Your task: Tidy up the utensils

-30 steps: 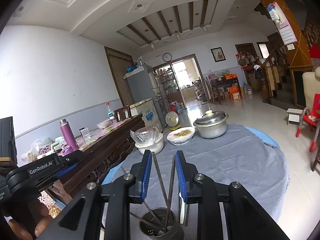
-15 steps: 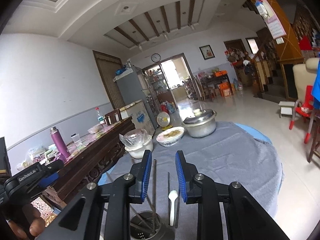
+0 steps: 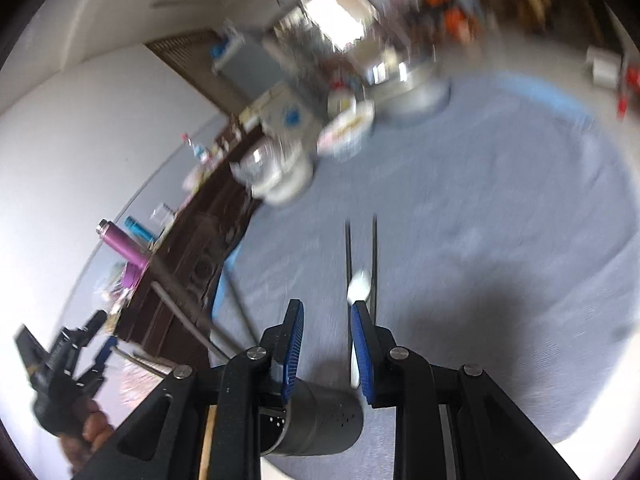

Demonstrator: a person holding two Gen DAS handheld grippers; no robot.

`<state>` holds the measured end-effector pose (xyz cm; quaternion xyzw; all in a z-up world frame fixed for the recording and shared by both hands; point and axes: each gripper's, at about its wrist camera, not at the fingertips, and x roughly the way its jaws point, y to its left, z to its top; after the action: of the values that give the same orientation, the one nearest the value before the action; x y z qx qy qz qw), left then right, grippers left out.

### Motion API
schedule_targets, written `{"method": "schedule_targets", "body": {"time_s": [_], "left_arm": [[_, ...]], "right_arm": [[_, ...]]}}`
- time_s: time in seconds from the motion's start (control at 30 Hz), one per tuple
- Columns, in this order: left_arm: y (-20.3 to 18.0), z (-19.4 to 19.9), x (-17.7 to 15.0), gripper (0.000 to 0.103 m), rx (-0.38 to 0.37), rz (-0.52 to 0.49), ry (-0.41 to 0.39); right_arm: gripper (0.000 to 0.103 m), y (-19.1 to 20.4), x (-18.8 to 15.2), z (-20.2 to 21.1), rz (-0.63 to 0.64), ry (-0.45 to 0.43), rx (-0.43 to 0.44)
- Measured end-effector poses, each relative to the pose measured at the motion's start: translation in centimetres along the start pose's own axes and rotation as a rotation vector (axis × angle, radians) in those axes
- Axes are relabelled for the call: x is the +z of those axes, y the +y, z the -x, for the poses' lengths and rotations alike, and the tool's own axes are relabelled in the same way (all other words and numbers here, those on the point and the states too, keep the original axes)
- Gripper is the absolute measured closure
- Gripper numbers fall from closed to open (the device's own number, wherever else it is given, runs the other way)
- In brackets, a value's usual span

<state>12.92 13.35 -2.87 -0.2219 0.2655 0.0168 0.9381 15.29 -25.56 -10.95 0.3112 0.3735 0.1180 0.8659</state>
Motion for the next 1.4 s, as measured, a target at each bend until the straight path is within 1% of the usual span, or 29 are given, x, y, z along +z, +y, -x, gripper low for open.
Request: {"method": "schedule_targets", "body": {"time_s": [0.1, 0.17, 0.2, 0.3, 0.33, 0.43, 0.53, 0.6, 0.7, 0.73, 0.9, 0.97, 1.0, 1.07, 1.1, 1.13, 1.17, 1.3, 1.4], "left_arm": [[1.3, -1.7, -0.5, 0.04, 0.03, 0.015, 0.045], [2.1, -3.1, -0.9, 0.04, 0.049, 0.023, 0.079], [2.2, -3.4, -1.1, 0.04, 0.054, 0.023, 0.087], [2.6, -4.6, -1.6, 0.04, 0.069, 0.024, 0.114], [2.7, -5.0, -1.7, 0.04, 0.071, 0.024, 0.121], [3.1, -6.0, -2.0, 0.04, 0.076, 0.023, 0.137], [3.3, -6.7, -2.1, 0.04, 0.072, 0.028, 0.152], [3.3, -7.2, -2.2, 0.04, 0.07, 0.027, 0.16], [3.4, -7.7, -2.4, 0.04, 0.062, 0.032, 0.177], [3.4, -7.9, -2.5, 0.04, 0.059, 0.032, 0.183], [3.4, -8.0, -2.6, 0.04, 0.055, 0.033, 0.188], [3.5, -7.8, -2.6, 0.041, 0.056, 0.034, 0.185], [3.4, -7.8, -2.5, 0.04, 0.057, 0.034, 0.183], [3.4, -7.7, -2.4, 0.04, 0.058, 0.032, 0.18], [3.4, -7.7, -2.4, 0.04, 0.058, 0.031, 0.179], [3.4, -7.6, -2.4, 0.04, 0.058, 0.029, 0.178], [3.3, -7.5, -2.4, 0.04, 0.057, 0.028, 0.178], [3.2, -7.3, -2.5, 0.04, 0.054, 0.022, 0.177], [3.1, -7.1, -2.4, 0.04, 0.052, 0.021, 0.173]], "right_arm": [[0.075, -2.3, 0.7, -3.9, -0.076, 0.105, 0.055], [0.075, -3.3, 1.2, -6.5, -0.111, 0.152, 0.083], [0.077, -3.9, 1.5, -8.1, -0.133, 0.202, 0.101], [0.077, -4.8, 1.7, -11.6, -0.177, 0.281, 0.11], [0.077, -5.0, 1.7, -12.6, -0.188, 0.304, 0.11], [0.077, -5.1, 1.8, -14.9, -0.203, 0.362, 0.072], [0.077, -4.8, 1.8, -16.3, -0.182, 0.403, 0.015], [0.079, -4.4, 2.1, -16.4, -0.157, 0.401, -0.027], [0.076, -3.4, 3.0, -16.5, -0.086, 0.371, -0.115], [0.076, -3.3, 3.2, -16.7, -0.077, 0.373, -0.12], [0.076, -2.3, 4.0, -18.0, -0.004, 0.397, -0.105], [0.077, -2.2, 4.0, -18.1, 0.022, 0.39, -0.103], [0.08, -2.2, 4.0, -18.0, 0.033, 0.386, -0.102], [0.081, -2.0, 3.9, -17.9, 0.05, 0.374, -0.109], [0.086, -2.0, 3.9, -17.7, 0.054, 0.363, -0.105], [0.103, -2.0, 3.8, -17.6, 0.049, 0.355, -0.086], [0.102, -2.2, 3.8, -17.4, 0.038, 0.354, -0.074], [0.102, -2.9, 3.7, -16.8, 0.005, 0.334, -0.07], [0.102, -3.1, 4.1, -15.7, -0.02, 0.299, -0.033]]}}
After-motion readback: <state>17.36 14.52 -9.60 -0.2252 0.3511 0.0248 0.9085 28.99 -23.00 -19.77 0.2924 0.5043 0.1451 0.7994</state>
